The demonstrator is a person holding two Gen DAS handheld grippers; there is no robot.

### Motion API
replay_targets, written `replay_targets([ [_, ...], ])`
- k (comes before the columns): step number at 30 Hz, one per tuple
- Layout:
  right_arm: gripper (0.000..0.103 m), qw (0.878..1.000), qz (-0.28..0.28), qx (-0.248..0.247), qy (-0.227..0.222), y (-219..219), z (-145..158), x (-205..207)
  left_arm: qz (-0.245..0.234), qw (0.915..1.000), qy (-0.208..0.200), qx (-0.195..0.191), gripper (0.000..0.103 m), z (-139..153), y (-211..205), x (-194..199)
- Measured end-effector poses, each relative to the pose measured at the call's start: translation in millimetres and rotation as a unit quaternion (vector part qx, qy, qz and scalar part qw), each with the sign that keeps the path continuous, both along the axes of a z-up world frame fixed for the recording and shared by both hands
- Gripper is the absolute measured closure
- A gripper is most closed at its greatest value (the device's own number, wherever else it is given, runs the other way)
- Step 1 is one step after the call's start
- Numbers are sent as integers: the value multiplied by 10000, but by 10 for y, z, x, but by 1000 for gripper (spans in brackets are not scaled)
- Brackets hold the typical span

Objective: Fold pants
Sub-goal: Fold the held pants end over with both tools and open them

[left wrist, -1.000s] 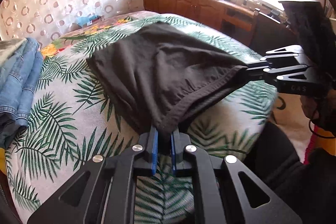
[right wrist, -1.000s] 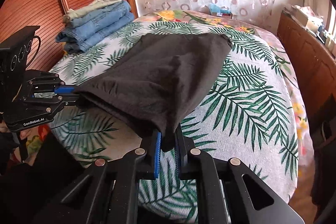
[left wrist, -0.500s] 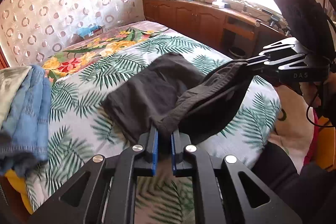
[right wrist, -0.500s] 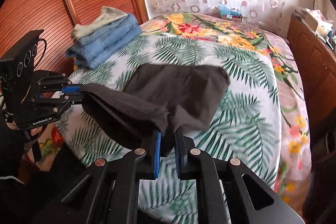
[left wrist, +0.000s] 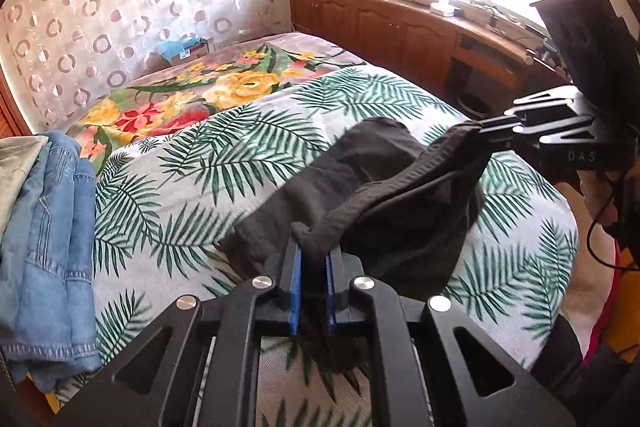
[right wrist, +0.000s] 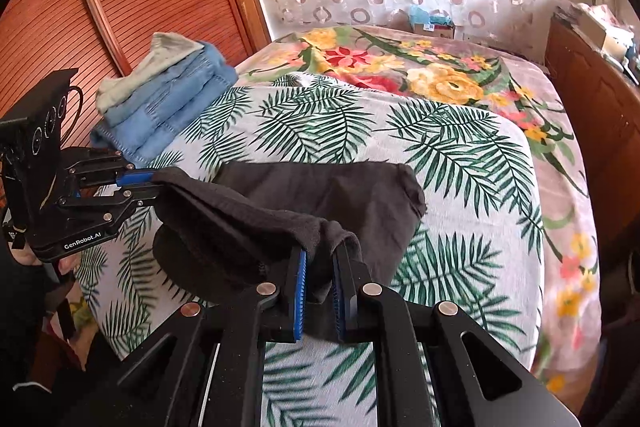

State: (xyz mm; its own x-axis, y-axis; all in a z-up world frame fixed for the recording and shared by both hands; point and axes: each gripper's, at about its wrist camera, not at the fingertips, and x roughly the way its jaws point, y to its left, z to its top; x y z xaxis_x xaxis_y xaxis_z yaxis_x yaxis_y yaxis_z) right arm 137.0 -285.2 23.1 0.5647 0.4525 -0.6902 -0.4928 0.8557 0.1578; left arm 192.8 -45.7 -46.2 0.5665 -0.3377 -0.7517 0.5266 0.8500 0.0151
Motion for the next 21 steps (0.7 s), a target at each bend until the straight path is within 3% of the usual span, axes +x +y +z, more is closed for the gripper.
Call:
replay_targets([
  [15,92,9997,-95,220,64,116,-191,526,101,9995,237,167,91,-234,-21,593],
  [16,92,9995,-95,296,23,105,-185,537,108,9995,222,191,89,-238,-19,608],
  [20,86,9991,-161,312,-225,92,-162,548,179,9997,85,156,58,-194,39,642],
  [21,81,9990,-197,294,-279,84,-159,548,185,9997,74,108,58,-173,64,647],
])
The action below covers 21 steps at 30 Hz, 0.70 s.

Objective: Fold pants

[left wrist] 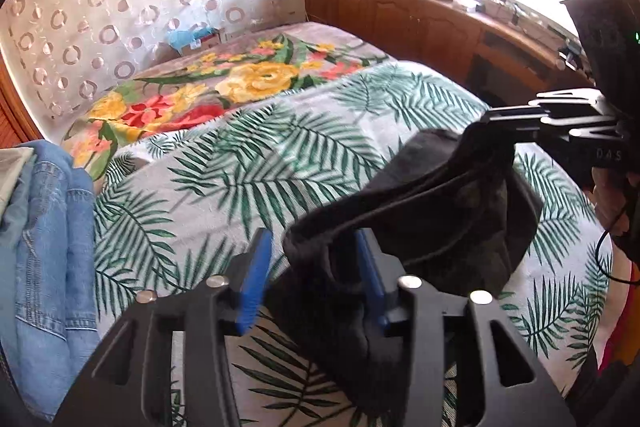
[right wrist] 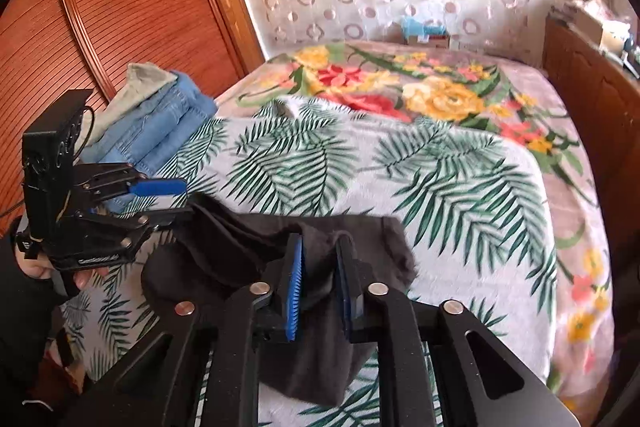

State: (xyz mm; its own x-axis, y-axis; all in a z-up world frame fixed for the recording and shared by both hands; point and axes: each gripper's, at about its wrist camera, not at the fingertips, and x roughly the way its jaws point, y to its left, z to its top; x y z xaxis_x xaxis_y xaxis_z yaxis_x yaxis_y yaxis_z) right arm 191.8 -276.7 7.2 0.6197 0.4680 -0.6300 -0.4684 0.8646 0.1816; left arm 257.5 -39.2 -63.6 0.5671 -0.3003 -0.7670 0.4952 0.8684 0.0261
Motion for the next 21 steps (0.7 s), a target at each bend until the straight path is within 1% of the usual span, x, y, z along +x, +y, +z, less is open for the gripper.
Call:
replay_targets([
  [1,77,10000,-34,-40,-38,0,-11,-5,2,10000,3,-38,58,10,26,3],
  [2,70,9999,-65,-108,-88,3,-11,-12,17,10000,-4,-93,58,29,53,-4],
  [3,67,9998,-59,-157,-128,4,-10,-26,30,9999,-5,-127,58,40,73,-14],
  [5,66,9996,-63,-202,-203,-4,-12,-56,83,9998,-34,-179,58,48,107,-49],
  [7,66,9997,-1,-210,-157,-19,-45,-63,81,9997,11,-250,58,23,115,-69],
  [12,66,9994,154,-300,81,-17,-219,-60,-102,9988,331,-355,58,-124,63,-39],
  [14,66,9991,207,-337,149,-25,-271,-53,-249,9978,468,-409,58,-187,21,-40],
  [16,66,9988,280,-353,186,-18,-291,-45,-390,9972,511,-382,58,-233,-37,-48],
  [17,66,9987,303,-356,198,-15,-293,-33,-425,9973,522,-304,58,-266,-76,-36],
  [19,66,9985,324,-377,235,-8,-313,-6,-381,9976,536,-206,58,-294,-108,-3],
  [20,66,9985,322,-391,228,-11,-311,10,-360,9979,520,-171,59,-305,-125,19],
  [21,66,9985,322,-398,214,-13,-313,20,-372,9979,508,-165,65,-309,-136,33],
])
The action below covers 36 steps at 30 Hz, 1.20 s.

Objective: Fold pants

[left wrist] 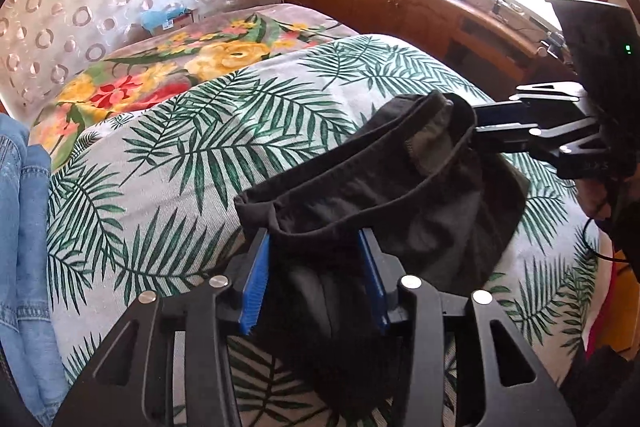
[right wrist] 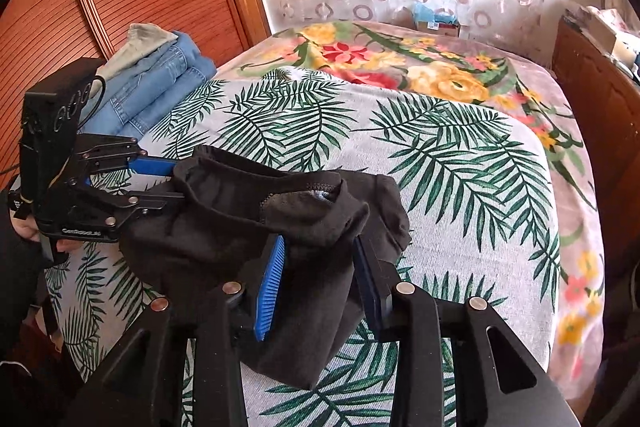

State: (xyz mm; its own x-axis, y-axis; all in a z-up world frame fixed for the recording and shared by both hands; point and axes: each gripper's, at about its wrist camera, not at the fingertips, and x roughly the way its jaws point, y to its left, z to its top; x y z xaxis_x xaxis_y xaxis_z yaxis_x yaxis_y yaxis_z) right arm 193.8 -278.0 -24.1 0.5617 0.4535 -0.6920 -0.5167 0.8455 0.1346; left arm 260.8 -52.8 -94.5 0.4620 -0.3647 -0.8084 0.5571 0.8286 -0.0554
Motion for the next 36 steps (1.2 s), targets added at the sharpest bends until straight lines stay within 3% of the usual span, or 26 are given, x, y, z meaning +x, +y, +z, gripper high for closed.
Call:
replay_targets([
  [1,66,10000,9,-2,-2,-3,6,5,-21,10000,-7,5,69,-4,-10,11],
  [3,66,10000,71,-14,-4,0,9,6,-36,10000,-8,10,89,-3,-17,29],
  [5,66,9999,98,-61,-16,6,6,8,-67,10000,-62,-27,95,18,-11,32],
  [12,66,10000,-45,-57,-24,-9,-39,108,596,9962,-504,-377,96,253,211,123],
  [18,66,9988,-451,-158,-69,4,-83,234,787,9962,-344,-131,96,106,227,236],
  [22,66,9980,-605,-160,-36,-14,-104,252,836,9961,-210,-175,96,31,277,233],
  [25,66,9977,-646,-178,-52,-9,-97,229,912,9955,-203,-133,87,35,299,213],
  [29,66,9981,-605,-62,-97,-7,-30,161,982,9948,-155,-212,55,67,367,182],
  [31,66,9983,-580,5,-96,-38,3,129,1049,9943,-71,-202,49,63,414,183],
  [33,66,9985,-543,66,-50,-58,20,106,1162,9930,-4,-228,30,51,465,173],
  [36,66,9986,-511,143,16,-78,34,52,1205,9923,11,-302,23,27,512,100],
])
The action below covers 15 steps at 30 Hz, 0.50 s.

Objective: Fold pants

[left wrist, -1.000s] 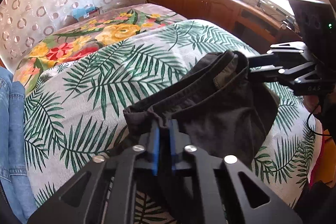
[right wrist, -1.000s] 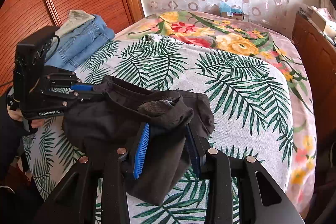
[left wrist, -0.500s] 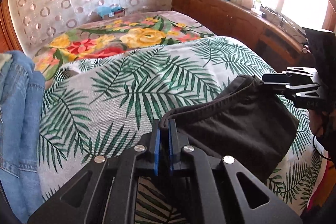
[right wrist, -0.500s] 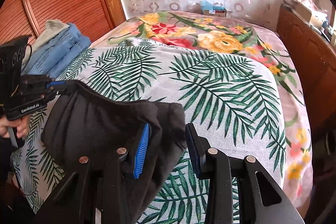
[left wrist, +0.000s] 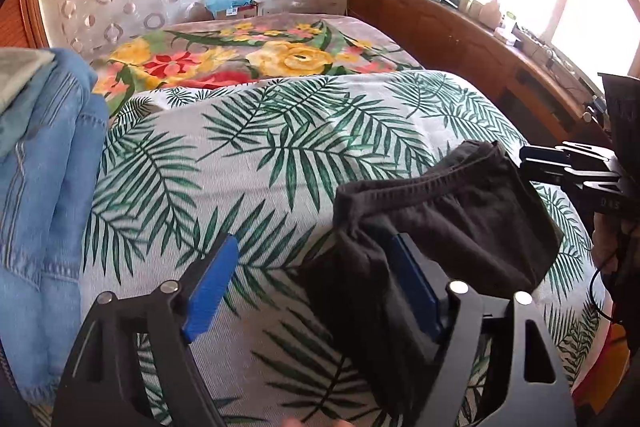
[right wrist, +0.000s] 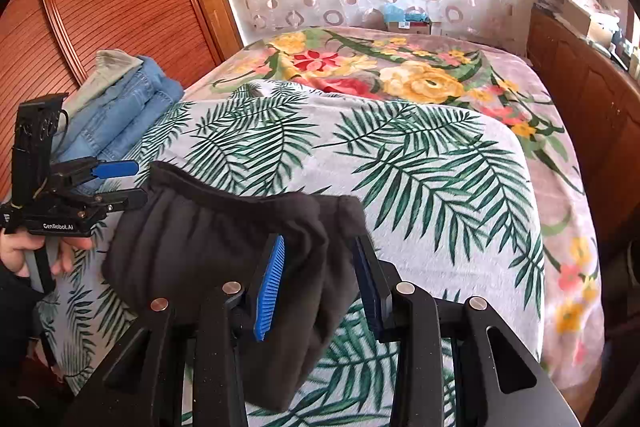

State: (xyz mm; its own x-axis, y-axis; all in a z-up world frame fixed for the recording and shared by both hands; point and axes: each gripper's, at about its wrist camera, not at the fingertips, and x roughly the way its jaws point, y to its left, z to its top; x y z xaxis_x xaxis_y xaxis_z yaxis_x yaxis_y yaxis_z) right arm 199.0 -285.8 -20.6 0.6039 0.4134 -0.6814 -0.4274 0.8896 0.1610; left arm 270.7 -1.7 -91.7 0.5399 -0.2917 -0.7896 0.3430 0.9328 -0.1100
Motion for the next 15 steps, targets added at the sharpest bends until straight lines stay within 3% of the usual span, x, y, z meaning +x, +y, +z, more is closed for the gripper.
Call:
replay_targets([
  [7,64,9997,3,-169,155,29,-103,-9,58,9995,165,254,22,-121,-76,-92],
  [15,64,9995,-82,-184,258,28,-165,77,137,9992,332,173,22,-213,-94,-125],
])
